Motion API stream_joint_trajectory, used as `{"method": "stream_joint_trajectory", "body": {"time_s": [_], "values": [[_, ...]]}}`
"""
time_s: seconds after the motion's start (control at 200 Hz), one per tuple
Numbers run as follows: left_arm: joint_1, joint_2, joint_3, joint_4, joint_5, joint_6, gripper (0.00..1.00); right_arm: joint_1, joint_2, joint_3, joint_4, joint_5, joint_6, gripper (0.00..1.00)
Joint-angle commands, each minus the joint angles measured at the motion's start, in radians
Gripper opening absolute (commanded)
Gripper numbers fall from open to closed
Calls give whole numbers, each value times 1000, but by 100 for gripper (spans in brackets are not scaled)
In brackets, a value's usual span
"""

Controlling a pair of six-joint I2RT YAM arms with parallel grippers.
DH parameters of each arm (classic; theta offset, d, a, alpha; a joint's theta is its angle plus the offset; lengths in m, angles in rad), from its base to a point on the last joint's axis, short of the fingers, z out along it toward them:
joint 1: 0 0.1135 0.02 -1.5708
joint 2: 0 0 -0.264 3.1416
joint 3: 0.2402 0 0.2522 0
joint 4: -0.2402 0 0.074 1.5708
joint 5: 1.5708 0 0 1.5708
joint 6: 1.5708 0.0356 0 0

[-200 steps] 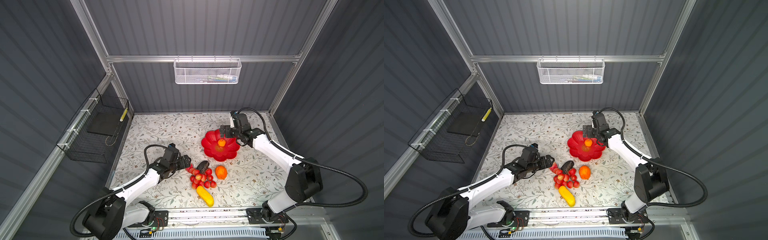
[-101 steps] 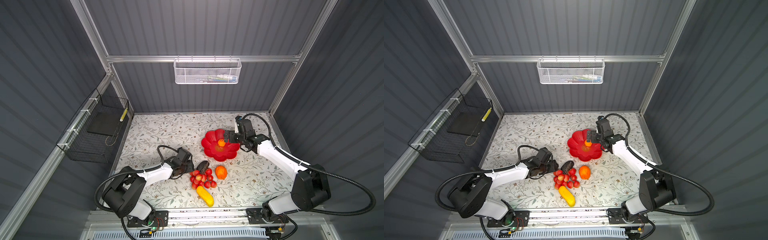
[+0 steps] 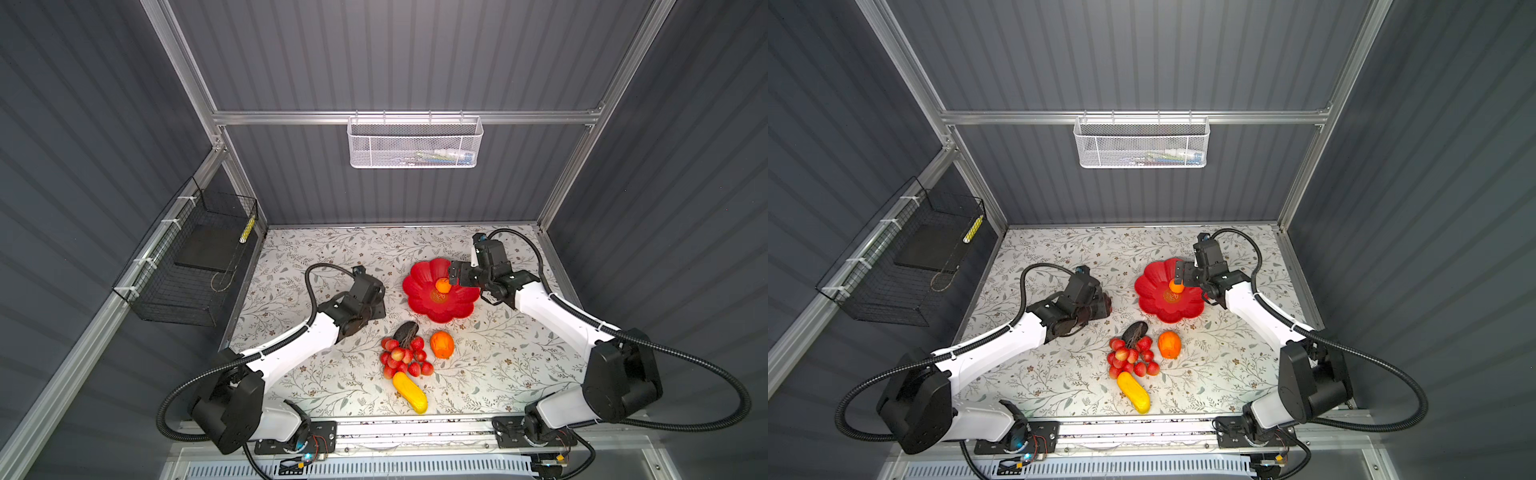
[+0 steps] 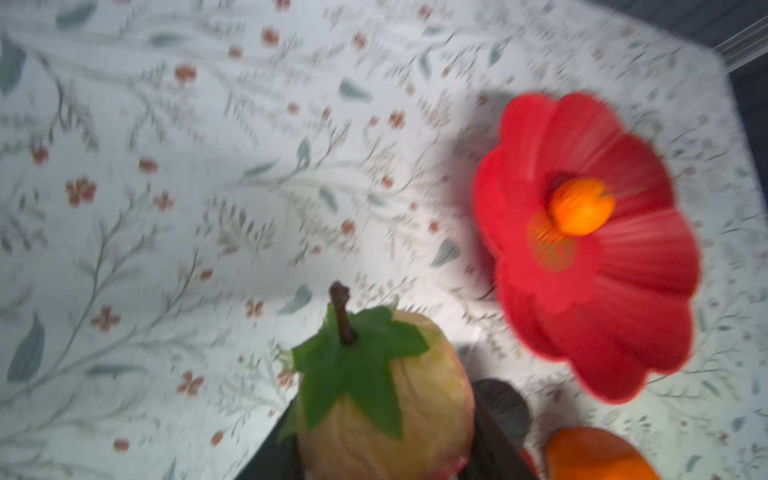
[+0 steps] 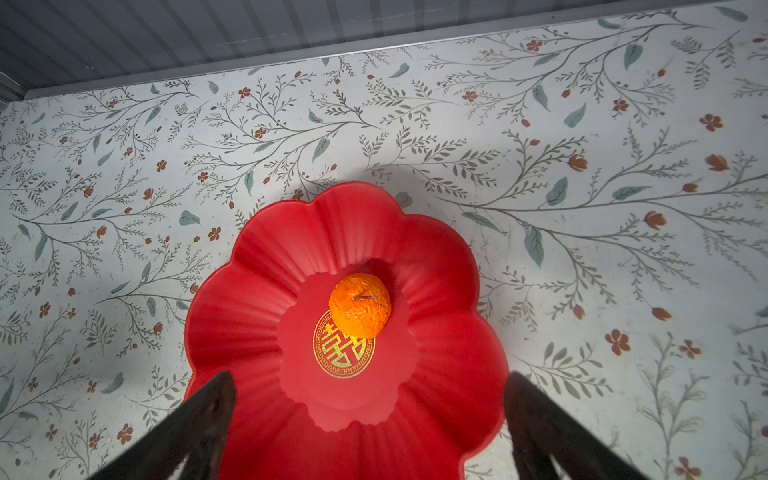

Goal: Place and organize the fake fruits in the fruit bowl
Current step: 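Place the pale strawberry fruit into the red bowl with the left gripper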

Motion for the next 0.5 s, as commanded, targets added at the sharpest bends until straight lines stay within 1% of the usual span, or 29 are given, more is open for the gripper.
{"method": "stream_joint_trajectory", "body": {"time_s": [0.0,0.09,0.145,0.195,0.205,0.285,0.335,0.415,0.495], "values": [[-10,119,140,2,62,136,46,-11,-71,-39,37,22,31,99],[-25,249,261,16,126,176,46,-21,-147,-101,85,29,63,99],[-43,332,335,9,120,206,46,-29,-211,-165,157,-11,77,99],[-50,412,407,-24,124,216,46,-35,-266,-205,195,-12,93,99],[-51,425,439,-29,128,218,46,-36,-282,-215,199,-10,96,99],[-58,528,522,-22,163,223,46,-40,-336,-248,199,16,100,99],[-63,585,559,-13,176,221,46,-45,-395,-266,198,30,100,99],[-70,668,630,-33,197,216,46,-53,-431,-282,188,30,101,99],[-80,730,673,-39,196,211,47,-58,-446,-284,165,31,98,99]]}}
